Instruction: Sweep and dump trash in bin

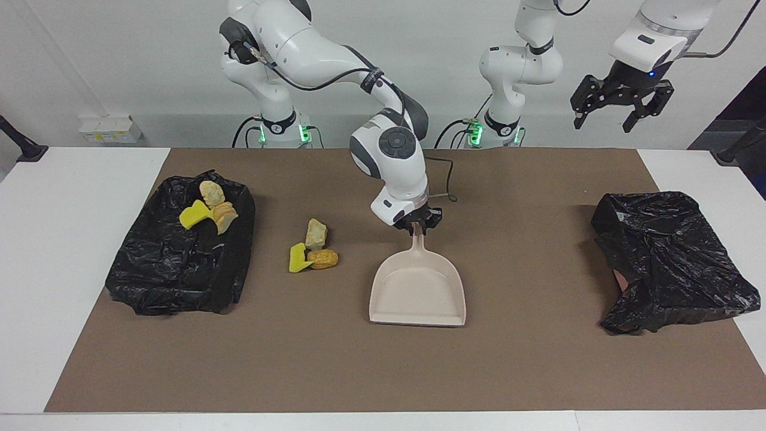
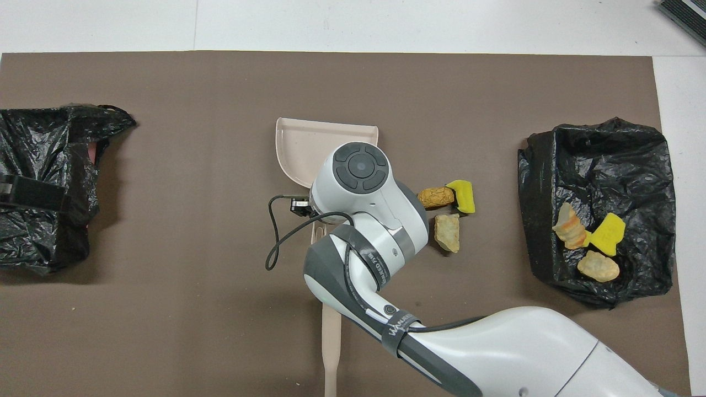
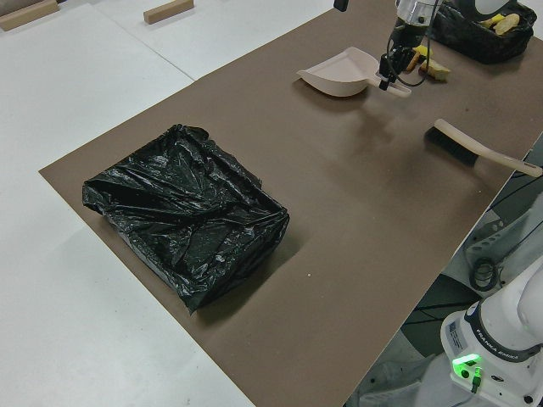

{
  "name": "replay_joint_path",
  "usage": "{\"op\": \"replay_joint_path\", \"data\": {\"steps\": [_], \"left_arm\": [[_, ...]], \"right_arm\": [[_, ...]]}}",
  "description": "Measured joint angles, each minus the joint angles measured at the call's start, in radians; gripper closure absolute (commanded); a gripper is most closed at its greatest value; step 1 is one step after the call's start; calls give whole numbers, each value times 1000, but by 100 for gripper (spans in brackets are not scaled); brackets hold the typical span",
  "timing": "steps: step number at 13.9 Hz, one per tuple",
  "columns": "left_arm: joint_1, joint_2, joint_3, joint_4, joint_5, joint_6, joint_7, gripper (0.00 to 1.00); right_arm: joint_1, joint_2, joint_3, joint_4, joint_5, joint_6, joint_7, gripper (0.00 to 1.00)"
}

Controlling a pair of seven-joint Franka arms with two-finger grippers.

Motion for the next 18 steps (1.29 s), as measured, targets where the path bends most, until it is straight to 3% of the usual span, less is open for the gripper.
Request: {"op": "replay_joint_path", "data": {"steps": [2, 3, 6, 9, 12, 18], "left_arm": [[1, 0, 0, 0, 0, 0, 0, 0], [2, 0, 0, 0, 0, 0, 0, 0], [6, 0, -1, 0, 0, -1, 0, 0], [7, 0, -1, 0, 0, -1, 0, 0], [7, 0, -1, 0, 0, -1, 0, 0], [8, 0, -1, 0, 0, -1, 0, 0]], "right_arm": [[0, 1, 4, -8, 0, 8, -1, 7], [0, 1, 5, -11, 0, 8, -4, 0], [-1, -3, 5, -11, 0, -10, -18, 0], [-5, -58, 6, -10, 0, -149, -62, 0], [-7, -217, 17, -78, 89, -273, -90, 0], [0, -571, 99, -458, 282, -294, -100, 0]]}}
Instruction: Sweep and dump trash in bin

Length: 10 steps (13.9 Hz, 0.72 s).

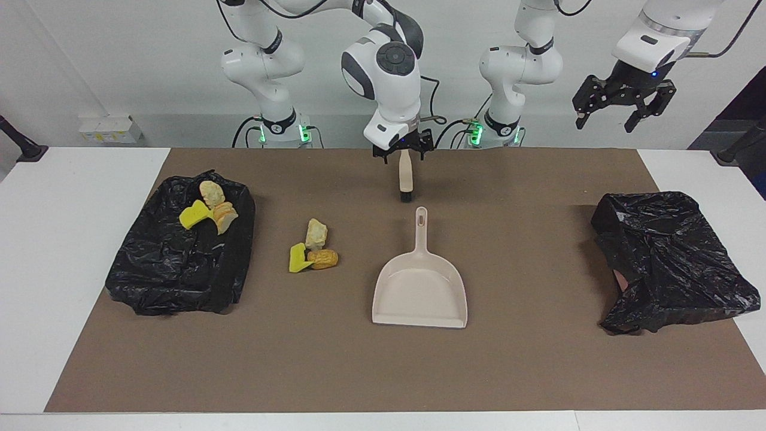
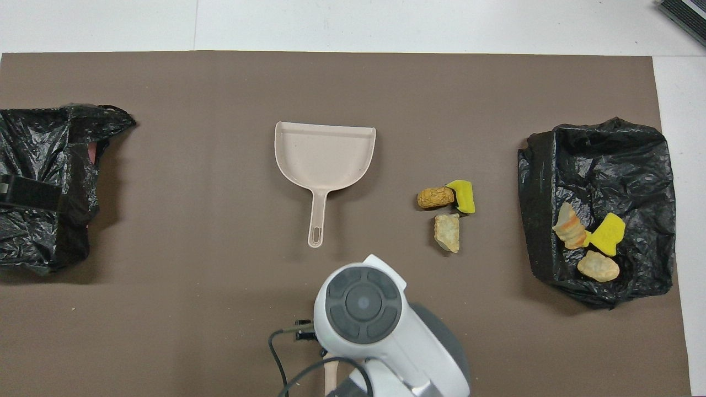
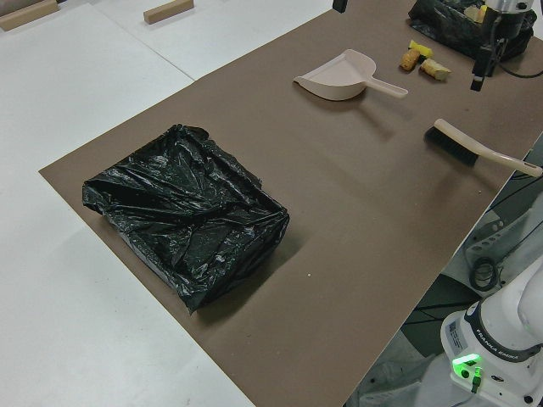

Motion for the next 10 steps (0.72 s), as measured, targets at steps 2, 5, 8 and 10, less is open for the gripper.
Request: {"op": "replay_joint_path", "data": {"steps": [2, 5, 8, 10], "left_arm": [[1, 0, 0, -2, 0, 0, 0, 0], [1, -2, 0, -8, 0, 0, 0, 0], [2, -8, 0, -15, 0, 0, 0, 0], [2, -10, 0, -15, 0, 3, 0, 0]], "right_arm": [[1, -87, 34, -111, 69, 23, 0, 0], [1, -137, 73, -201, 106, 110, -1, 0], [1, -105, 137, -268, 114, 235, 16, 0], [1, -59, 187, -311, 115, 344, 47, 0]]}}
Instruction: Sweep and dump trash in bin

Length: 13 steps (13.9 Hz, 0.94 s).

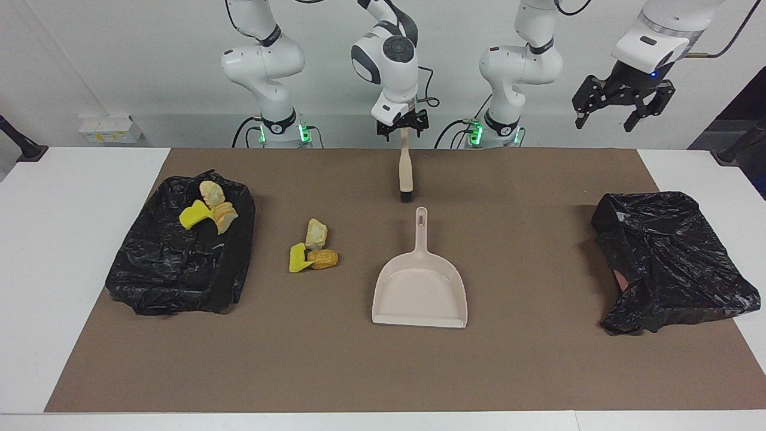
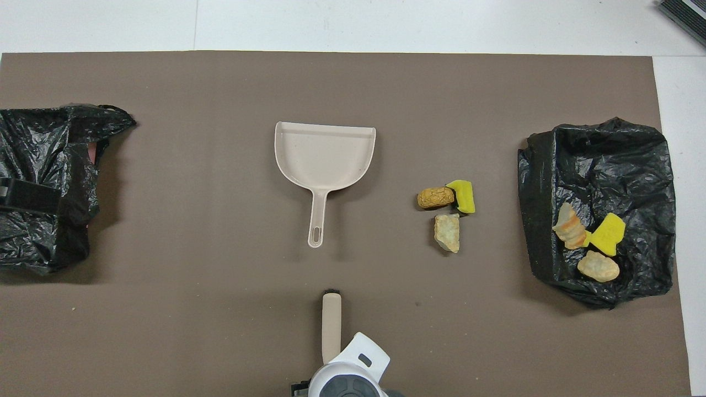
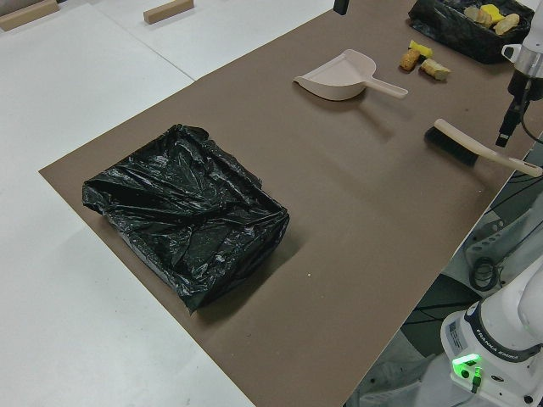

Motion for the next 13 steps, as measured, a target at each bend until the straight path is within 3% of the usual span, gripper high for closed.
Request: {"op": "replay_joint_path", "data": {"steps": [5, 6, 7, 8, 9, 10, 13], "left_arm": [[1, -4, 0, -9, 0, 17, 0, 0], [1, -4, 0, -10, 0, 28, 0, 0], [1, -4, 0, -12, 0, 34, 0, 0], [1, -5, 0, -15, 0, 37, 0, 0], [1, -7, 0, -20, 0, 40, 0, 0], [1, -9, 0, -26, 0, 47, 0, 0], [1, -10, -9, -45, -2, 94, -22, 0]], "right_arm": [[1, 30, 58, -60, 0, 54, 26, 0], [1, 28, 59, -62, 0, 54, 26, 7], [1, 27, 59, -62, 0, 54, 26, 26], [1, 26, 59, -62, 0, 54, 26, 59], [1, 25, 59, -63, 0, 54, 26, 86], [1, 25, 59, -63, 0, 54, 26, 100], [0, 25, 59, -63, 0, 52, 26, 100]]}}
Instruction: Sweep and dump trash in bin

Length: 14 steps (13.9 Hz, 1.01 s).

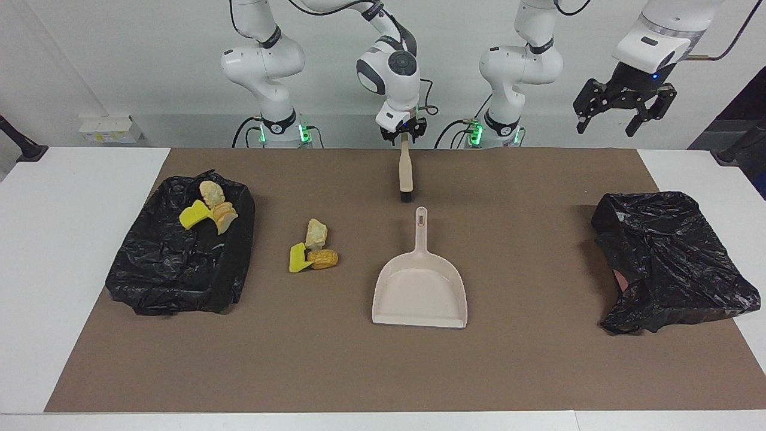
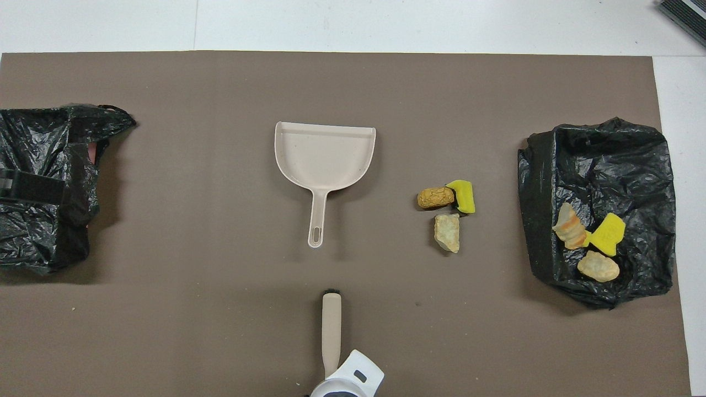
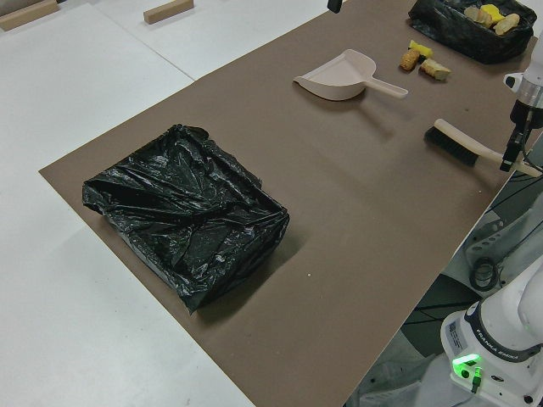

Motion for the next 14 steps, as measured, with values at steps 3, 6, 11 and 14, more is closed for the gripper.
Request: {"op": "replay_joint_path", "data": {"steps": [3, 6, 11, 14], "left_arm": [[-1, 6, -44, -69, -30, 137, -109, 0], [-3, 35, -155, -190, -40, 292, -239, 0], [-5, 139, -353, -339, -41, 531, -438, 0], [-8, 236, -433, -372, -40, 641, -490, 0]], "right_arm": [[-2, -1, -2, 6, 0, -41, 0, 100], [-11, -9, -9, 44, 0, -143, 0, 100], [-30, -150, -131, 82, -2, -420, -140, 100], [-47, -269, -239, 80, -42, -558, -239, 100]]}}
